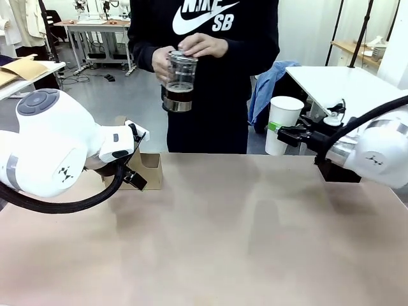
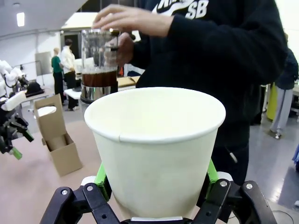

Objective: Pour a drink into a cup and package it in a carrier.
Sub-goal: Pick up the 600 ml Paper Cup and place it in the middle top area of the table.

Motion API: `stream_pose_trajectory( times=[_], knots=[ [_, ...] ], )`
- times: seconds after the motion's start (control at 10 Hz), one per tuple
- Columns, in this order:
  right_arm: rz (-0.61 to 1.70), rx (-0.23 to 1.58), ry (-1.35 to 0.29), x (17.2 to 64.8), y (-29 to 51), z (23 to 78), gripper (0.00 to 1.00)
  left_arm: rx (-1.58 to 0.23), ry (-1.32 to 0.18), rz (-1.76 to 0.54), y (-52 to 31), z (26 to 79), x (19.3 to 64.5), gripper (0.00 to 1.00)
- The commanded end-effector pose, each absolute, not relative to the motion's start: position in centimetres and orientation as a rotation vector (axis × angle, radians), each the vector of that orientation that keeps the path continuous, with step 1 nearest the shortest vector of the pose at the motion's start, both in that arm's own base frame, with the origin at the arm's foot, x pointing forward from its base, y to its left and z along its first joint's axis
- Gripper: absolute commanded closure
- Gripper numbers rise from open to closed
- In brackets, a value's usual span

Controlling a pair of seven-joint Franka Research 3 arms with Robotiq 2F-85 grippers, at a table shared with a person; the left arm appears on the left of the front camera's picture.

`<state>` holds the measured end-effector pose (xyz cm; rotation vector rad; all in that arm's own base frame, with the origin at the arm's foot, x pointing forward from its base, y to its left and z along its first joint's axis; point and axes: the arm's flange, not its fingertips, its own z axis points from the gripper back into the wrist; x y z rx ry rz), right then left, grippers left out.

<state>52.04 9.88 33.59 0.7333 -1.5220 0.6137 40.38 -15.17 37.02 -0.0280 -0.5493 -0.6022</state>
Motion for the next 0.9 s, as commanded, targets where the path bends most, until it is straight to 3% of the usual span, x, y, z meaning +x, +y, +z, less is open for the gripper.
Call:
stream_pose_trajectory(
  times=[0.0, 0.4, 0.8],
  knots=[
    [0.614, 0.655, -1.525, 54.3, 11.2, 32.2, 0.14, -0.029, -0.550, -0.602, -15.1, 37.0, 40.4, 0.00],
    [0.697, 0.704, -1.456, 55.2, 11.6, 29.7, 0.14, -0.029, -0.550, -0.602, -15.1, 37.0, 40.4, 0.00],
    [0.618, 0.719, -1.467, 54.9, 11.3, 30.1, 0.14, -0.029, -0.550, -0.602, -15.1, 37.0, 40.4, 0.00]
  ],
)
